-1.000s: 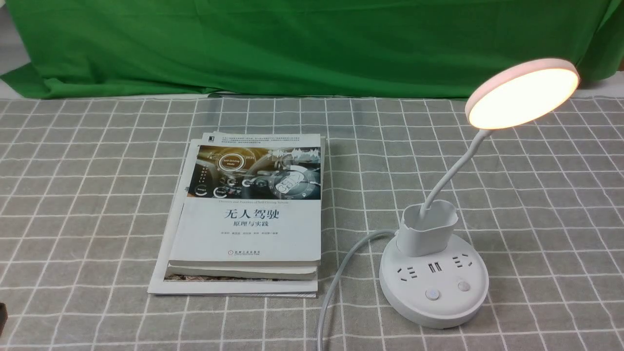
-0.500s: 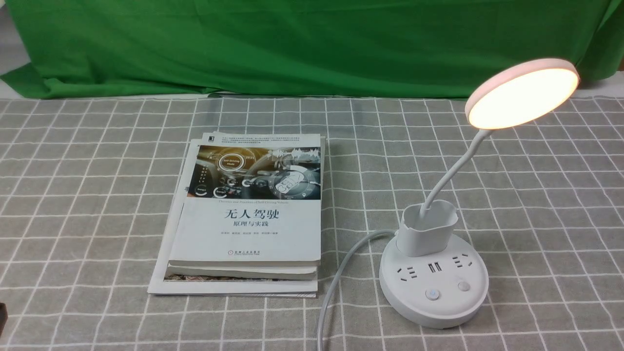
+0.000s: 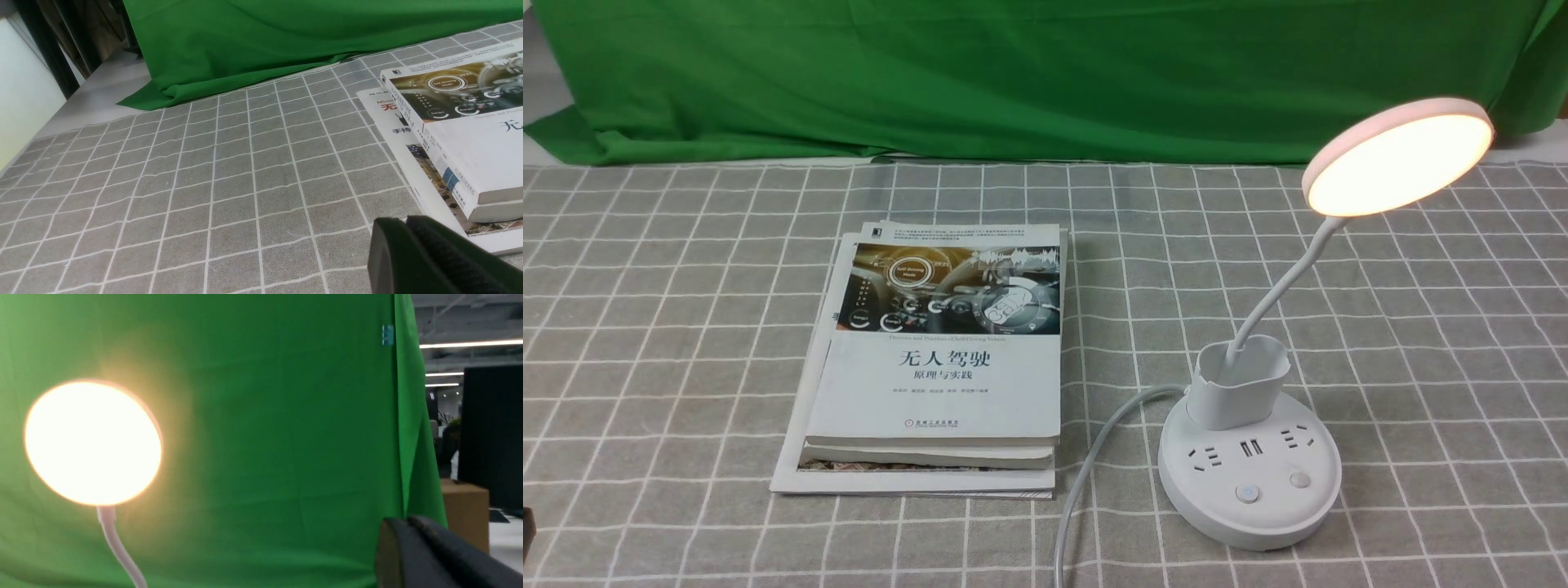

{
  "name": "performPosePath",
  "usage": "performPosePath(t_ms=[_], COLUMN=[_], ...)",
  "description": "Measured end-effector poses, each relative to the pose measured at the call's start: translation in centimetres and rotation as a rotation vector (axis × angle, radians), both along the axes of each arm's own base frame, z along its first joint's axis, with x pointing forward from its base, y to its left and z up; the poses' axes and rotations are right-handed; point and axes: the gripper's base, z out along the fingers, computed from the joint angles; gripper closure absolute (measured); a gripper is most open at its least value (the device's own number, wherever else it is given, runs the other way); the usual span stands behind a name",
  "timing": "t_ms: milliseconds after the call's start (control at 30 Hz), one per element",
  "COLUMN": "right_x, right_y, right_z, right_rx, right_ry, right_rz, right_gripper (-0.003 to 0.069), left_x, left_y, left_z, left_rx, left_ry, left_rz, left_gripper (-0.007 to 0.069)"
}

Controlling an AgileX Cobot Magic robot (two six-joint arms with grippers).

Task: Turn off the desk lamp on the grey coffee tablecloth by hand.
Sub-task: 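Press the power button on the lamp base to turn the lamp off with the right gripper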

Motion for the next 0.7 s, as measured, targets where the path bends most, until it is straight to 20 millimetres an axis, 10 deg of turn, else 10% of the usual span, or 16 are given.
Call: performPosePath(t_ms=[433, 700], right_x=[3.1, 7.4], right_y=[-0.6, -1.0], right_z=[7.8, 6.6], right_rx=[0.187, -0.021], right_ry=[0.315, 0.704], right_rz=[-0.026, -0.116], right_gripper=[0.0603, 0.0603], left_x=[0.0, 0.0], left_y=[0.0, 0.0], left_z=[0.0, 0.0], left_rx=[0.000, 0.000], left_ry=[0.000, 0.000], left_rz=[0.000, 0.000], left_gripper=[0.0604, 0.0604])
